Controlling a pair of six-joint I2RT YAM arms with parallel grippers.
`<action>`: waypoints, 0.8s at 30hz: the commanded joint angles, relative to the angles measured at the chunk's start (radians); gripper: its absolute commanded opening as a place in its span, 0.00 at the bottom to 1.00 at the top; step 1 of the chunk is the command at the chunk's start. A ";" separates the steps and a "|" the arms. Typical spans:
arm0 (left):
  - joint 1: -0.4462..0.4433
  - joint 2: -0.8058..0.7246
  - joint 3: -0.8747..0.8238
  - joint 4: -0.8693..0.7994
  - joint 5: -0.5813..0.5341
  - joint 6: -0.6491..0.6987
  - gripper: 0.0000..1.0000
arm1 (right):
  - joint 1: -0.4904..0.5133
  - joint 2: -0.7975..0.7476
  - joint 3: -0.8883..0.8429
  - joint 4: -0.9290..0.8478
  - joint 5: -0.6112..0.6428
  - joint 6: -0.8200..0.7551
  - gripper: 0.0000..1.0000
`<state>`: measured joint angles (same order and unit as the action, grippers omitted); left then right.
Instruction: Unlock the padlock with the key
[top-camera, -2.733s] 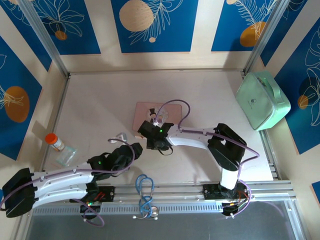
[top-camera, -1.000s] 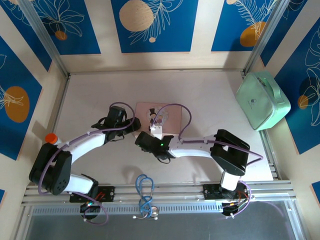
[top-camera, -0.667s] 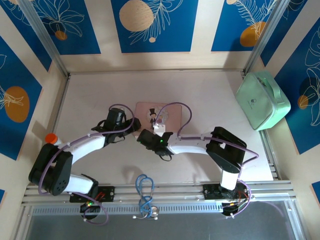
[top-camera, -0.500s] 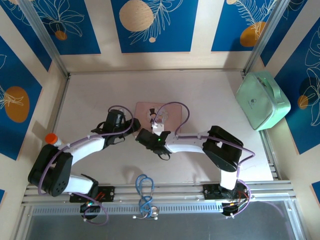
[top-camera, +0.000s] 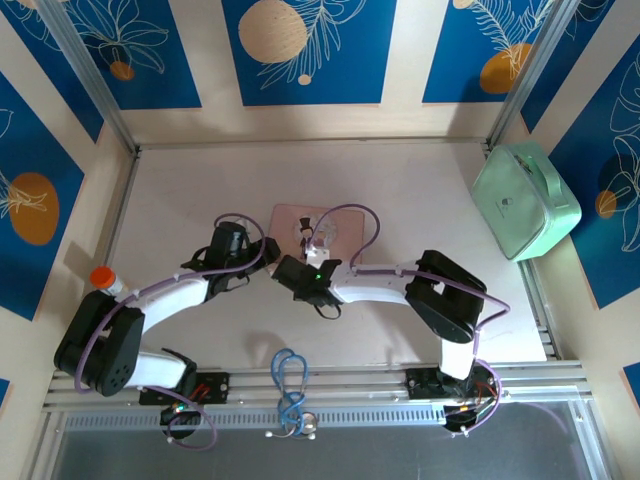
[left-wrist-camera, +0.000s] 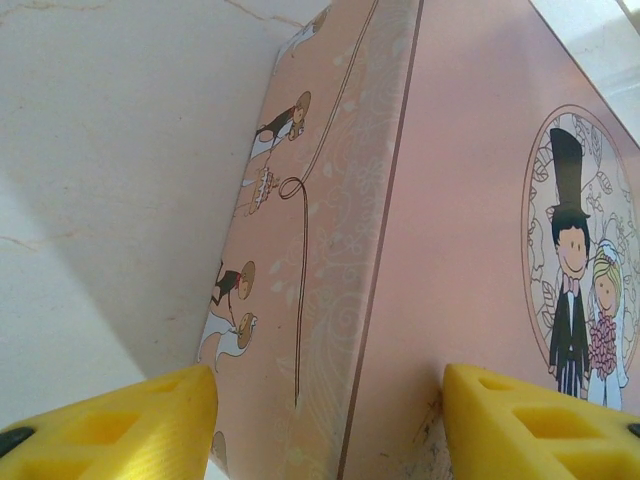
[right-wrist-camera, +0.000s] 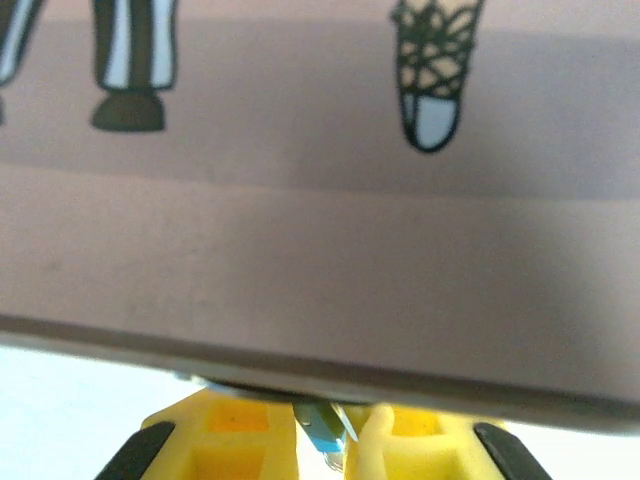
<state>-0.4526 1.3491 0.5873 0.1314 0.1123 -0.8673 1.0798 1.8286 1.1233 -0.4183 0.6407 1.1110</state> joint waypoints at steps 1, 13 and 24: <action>0.009 -0.003 -0.045 -0.071 0.004 -0.008 0.60 | -0.022 -0.029 -0.060 0.074 -0.119 0.018 0.00; 0.009 -0.010 -0.079 -0.048 0.009 -0.018 0.60 | -0.105 -0.098 -0.205 0.292 -0.432 -0.014 0.00; 0.009 -0.034 -0.105 -0.042 0.004 -0.032 0.59 | -0.102 -0.104 -0.149 0.121 -0.340 -0.020 0.24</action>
<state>-0.4522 1.3212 0.5240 0.2119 0.1150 -0.8974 0.9684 1.7111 0.9649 -0.2058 0.3096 1.0897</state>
